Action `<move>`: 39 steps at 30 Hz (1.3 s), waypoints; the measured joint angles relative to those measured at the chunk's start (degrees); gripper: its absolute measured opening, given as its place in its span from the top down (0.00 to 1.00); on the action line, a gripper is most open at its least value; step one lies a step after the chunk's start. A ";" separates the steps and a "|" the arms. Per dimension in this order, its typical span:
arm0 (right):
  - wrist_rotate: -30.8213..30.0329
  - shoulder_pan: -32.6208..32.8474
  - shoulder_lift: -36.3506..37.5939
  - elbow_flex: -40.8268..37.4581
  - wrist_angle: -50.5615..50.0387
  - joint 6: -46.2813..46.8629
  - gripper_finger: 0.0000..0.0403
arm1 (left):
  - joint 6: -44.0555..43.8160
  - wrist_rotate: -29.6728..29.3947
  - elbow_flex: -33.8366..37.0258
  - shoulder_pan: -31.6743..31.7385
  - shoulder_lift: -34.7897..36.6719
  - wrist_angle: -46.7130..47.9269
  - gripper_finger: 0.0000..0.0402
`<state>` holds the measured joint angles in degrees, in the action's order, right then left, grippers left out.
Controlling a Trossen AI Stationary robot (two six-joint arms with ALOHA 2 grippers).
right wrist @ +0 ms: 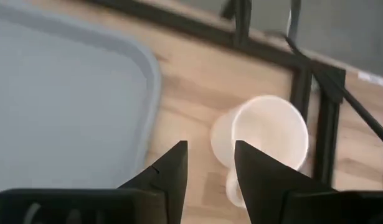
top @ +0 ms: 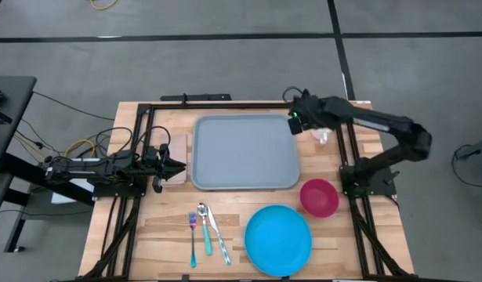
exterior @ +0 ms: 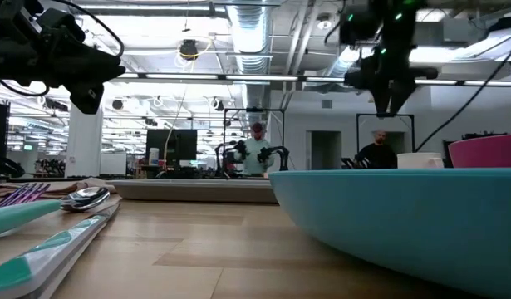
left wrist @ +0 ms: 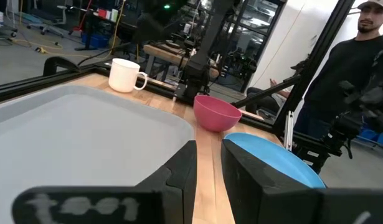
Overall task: Set up tray
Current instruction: Put the white mug on the top right of the blue tray
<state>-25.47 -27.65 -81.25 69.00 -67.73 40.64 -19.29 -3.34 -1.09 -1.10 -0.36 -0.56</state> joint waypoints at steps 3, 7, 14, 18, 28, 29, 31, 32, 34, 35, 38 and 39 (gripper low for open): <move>4.06 -3.54 -3.40 1.11 1.53 -4.57 0.69 | 0.00 -0.01 0.01 0.00 0.00 0.00 0.85; 6.14 -7.53 -6.32 1.11 1.49 -6.16 0.69 | 0.00 -0.03 0.00 0.00 0.00 0.00 0.85; 6.14 -11.19 -8.18 1.02 -0.21 -6.16 0.69 | 0.00 -0.05 0.01 0.00 0.00 0.00 0.85; 6.14 -11.58 -8.13 0.82 -0.03 -6.11 0.69 | 0.00 -0.06 0.01 0.00 0.00 0.00 0.85; 9.74 -12.60 -8.11 -7.56 5.73 -3.69 0.69 | 0.00 -0.03 -0.01 0.00 0.00 -0.02 0.85; 9.77 -12.60 -8.11 -8.42 6.05 -3.18 0.69 | 0.00 -0.04 -0.01 0.00 0.00 -0.02 0.85; 9.79 -12.62 -8.11 -9.68 6.96 -3.10 0.69 | 0.00 -0.03 0.01 0.00 0.00 -0.02 0.85; 9.70 -12.64 -8.11 -10.19 7.52 -3.10 0.69 | 0.00 -0.03 0.01 0.00 0.00 -0.02 0.85; 9.07 -12.62 -8.11 -11.19 7.79 -3.10 0.70 | 0.00 -0.03 -0.01 0.02 0.00 -0.02 0.85; 9.04 -12.62 -8.11 -11.43 7.82 -3.10 0.71 | 0.00 -0.03 0.00 0.01 0.00 -0.02 0.85; 8.67 -12.62 -8.11 -11.55 8.45 -3.10 0.76 | 0.00 -0.03 0.01 0.01 0.00 -0.02 0.85; 8.62 -12.59 -8.11 -11.55 8.54 -3.10 0.78 | 0.00 -0.03 -0.01 0.00 0.00 -0.02 0.85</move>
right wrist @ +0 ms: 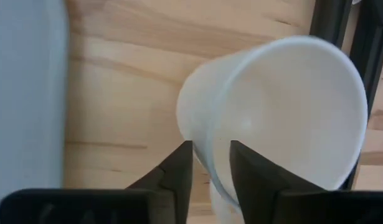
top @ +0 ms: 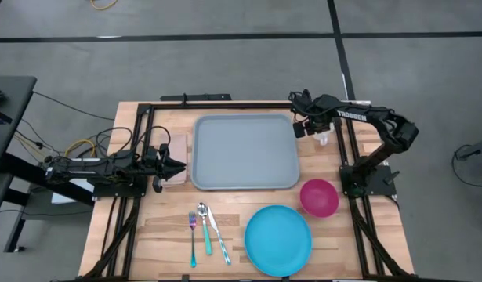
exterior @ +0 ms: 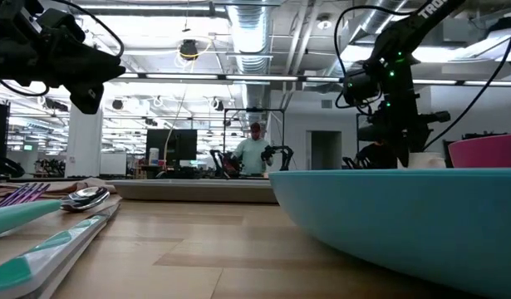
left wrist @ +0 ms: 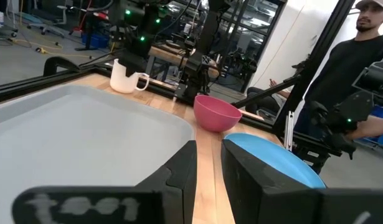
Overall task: Set up tray
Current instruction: Put the white mug on the top right of the blue tray
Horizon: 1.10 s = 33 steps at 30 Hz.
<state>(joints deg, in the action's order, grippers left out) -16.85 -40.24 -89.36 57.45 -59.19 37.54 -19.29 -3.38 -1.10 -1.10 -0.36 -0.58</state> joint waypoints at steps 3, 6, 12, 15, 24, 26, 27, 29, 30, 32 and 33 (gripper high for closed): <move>0.02 0.13 0.07 0.00 0.34 -0.02 0.87 | 0.00 0.00 0.01 0.00 0.00 0.00 0.85; 0.53 0.40 0.09 -0.02 0.75 -0.32 0.97 | 0.00 0.00 0.01 0.00 0.00 0.00 0.85; 2.63 1.54 0.11 0.37 1.67 -1.90 0.96 | 0.00 0.00 0.01 0.00 0.00 0.00 0.85; 3.54 2.57 0.11 3.22 1.59 -4.48 0.99 | 0.00 0.00 0.01 0.02 0.00 0.00 0.85; 8.06 7.45 0.13 18.30 4.55 -13.05 0.99 | 0.00 0.00 0.01 0.02 0.00 0.00 0.85; 9.16 8.62 -0.09 19.80 7.34 -15.33 0.99 | 0.00 0.00 0.01 0.02 0.00 0.00 0.85; 9.80 9.07 -0.59 20.28 8.37 -16.13 0.98 | 0.00 0.00 0.01 0.00 0.00 0.00 0.85; 11.91 9.54 -2.28 20.81 8.87 -18.61 0.98 | 0.00 0.00 0.01 0.00 0.00 0.00 0.85; 12.77 9.72 -3.50 20.93 8.62 -21.04 0.99 | 0.00 0.00 0.01 0.00 0.00 0.00 0.85; 14.63 10.57 -5.73 20.98 7.72 -28.08 0.99 | 0.00 0.02 0.01 0.00 0.00 0.00 0.85; 14.86 11.04 -6.72 20.98 6.69 -31.85 0.99 | 0.00 0.00 0.01 0.00 0.00 0.00 0.85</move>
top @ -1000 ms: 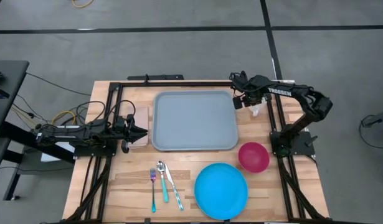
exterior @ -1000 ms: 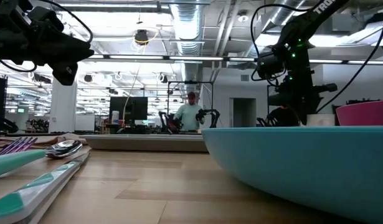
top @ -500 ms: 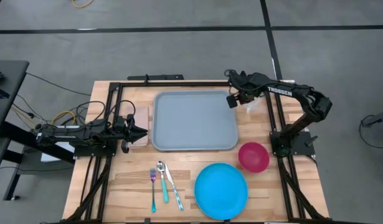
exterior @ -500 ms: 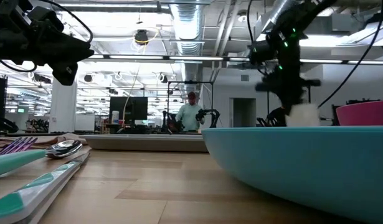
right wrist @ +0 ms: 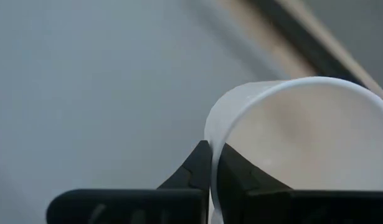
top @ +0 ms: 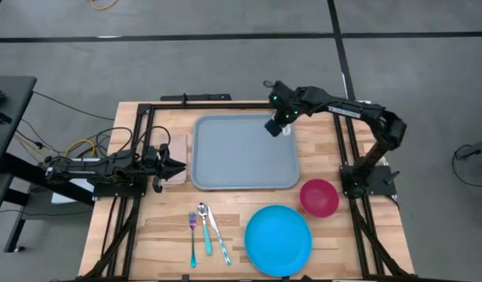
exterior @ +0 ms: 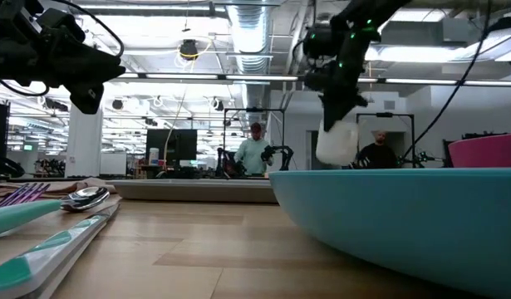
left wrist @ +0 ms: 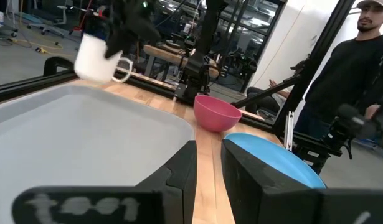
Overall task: Set up tray
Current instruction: Put the white mug on the top right of the blue tray
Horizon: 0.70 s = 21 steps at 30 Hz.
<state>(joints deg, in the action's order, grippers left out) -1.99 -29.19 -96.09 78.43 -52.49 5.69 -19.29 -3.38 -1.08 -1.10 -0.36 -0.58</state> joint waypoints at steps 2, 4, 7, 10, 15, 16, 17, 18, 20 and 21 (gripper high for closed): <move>0.10 0.90 -1.86 0.04 -1.11 -6.50 0.99 | 0.00 0.02 0.00 0.00 -0.01 0.00 0.85; 0.26 1.43 -3.04 0.02 -1.81 -11.93 0.99 | 0.00 0.00 0.00 0.00 0.00 0.00 0.85; 0.51 1.42 -3.26 0.08 -0.15 -19.31 0.99 | 0.00 0.02 0.00 0.00 -0.02 0.00 0.85; 0.43 0.63 -3.25 0.09 0.81 -23.20 0.99 | 0.00 0.02 0.00 0.01 0.00 0.00 0.85; 0.49 -1.83 -3.61 0.11 0.46 -27.77 0.99 | 0.00 0.02 -0.02 0.00 -0.01 0.00 0.85; 0.47 -2.20 -3.70 0.10 0.29 -29.03 0.99 | 0.00 0.01 0.00 0.01 0.00 0.00 0.85; 0.50 -2.51 -3.72 0.09 0.12 -30.32 0.99 | 0.00 0.00 0.00 0.00 -0.02 0.00 0.85; 0.61 -2.82 -3.72 0.09 0.18 -31.58 0.99 | 0.00 0.02 -0.01 0.02 -0.01 0.00 0.85; 1.66 -3.25 -3.70 0.09 0.26 -33.77 0.99 | 0.00 0.00 0.00 0.00 0.00 0.00 0.85; 2.69 -3.33 -3.70 0.09 0.22 -34.43 0.99 | 0.00 0.01 -0.01 0.01 -0.01 0.00 0.85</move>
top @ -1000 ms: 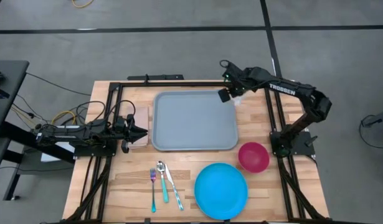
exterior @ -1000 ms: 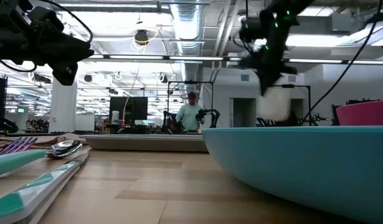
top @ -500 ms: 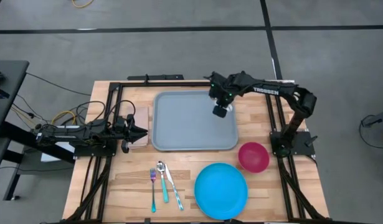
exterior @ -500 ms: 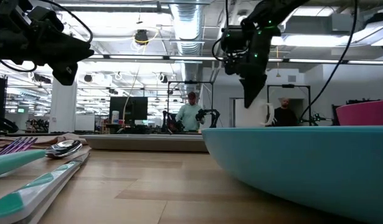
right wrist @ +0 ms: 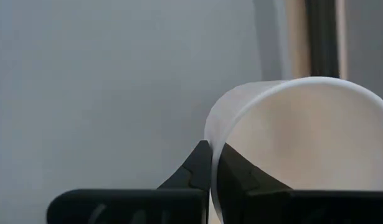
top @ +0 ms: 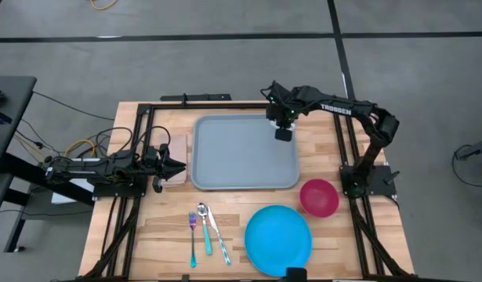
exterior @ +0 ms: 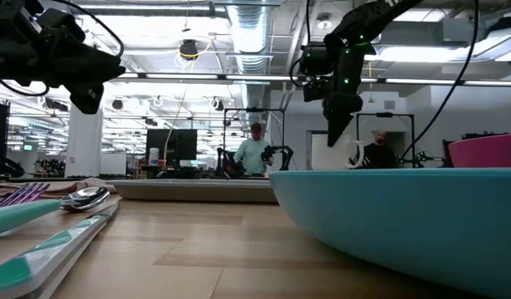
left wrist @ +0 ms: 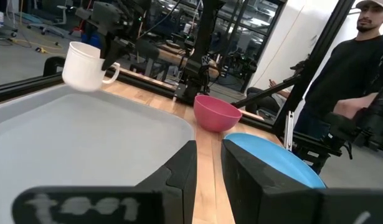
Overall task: Set up tray
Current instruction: Put the white mug on the top right of the blue tray
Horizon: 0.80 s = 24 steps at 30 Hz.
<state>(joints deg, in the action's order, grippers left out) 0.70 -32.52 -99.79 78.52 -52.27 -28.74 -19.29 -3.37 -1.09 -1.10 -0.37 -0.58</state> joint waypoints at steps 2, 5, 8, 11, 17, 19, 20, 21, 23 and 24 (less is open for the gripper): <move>1.60 -0.47 0.00 0.00 0.07 -1.33 0.99 | 0.00 0.01 0.01 -0.01 -0.01 0.00 0.85; 1.85 -0.72 0.00 -0.04 0.01 -2.29 0.99 | 0.00 0.01 0.00 0.00 0.00 0.00 0.85; 2.40 -1.39 0.00 -0.04 -0.05 -2.66 0.99 | 0.00 0.02 0.01 0.00 0.01 0.00 0.85; 2.44 -1.83 -0.58 -0.03 -0.08 -2.32 0.99 | 0.00 0.02 0.01 -0.01 -0.01 0.00 0.85; 2.26 -1.45 -3.78 -0.11 0.04 0.16 0.99 | 0.00 0.00 0.00 0.00 0.01 0.00 0.85; 2.23 -1.19 -4.43 -0.11 1.96 0.68 0.99 | 0.00 0.00 -0.01 0.01 0.01 0.00 0.85; 2.25 -1.16 -4.52 -0.11 2.63 1.16 0.99 | 0.00 0.02 0.00 0.00 0.00 0.00 0.85; 2.33 -1.31 -4.52 -0.11 2.87 1.46 0.99 | 0.00 0.01 0.01 0.00 0.01 0.00 0.85; 2.43 -1.74 -4.50 -0.09 3.14 1.73 0.99 | 0.00 0.02 -0.01 -0.01 0.01 0.00 0.85; 2.26 -1.99 -4.50 -0.09 3.01 1.76 0.99 | 0.00 0.02 0.01 -0.01 -0.01 0.00 0.85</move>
<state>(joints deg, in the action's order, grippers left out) 2.96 -34.51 -104.29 78.43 -49.26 -26.98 -19.29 -3.36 -1.08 -1.10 -0.38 -0.58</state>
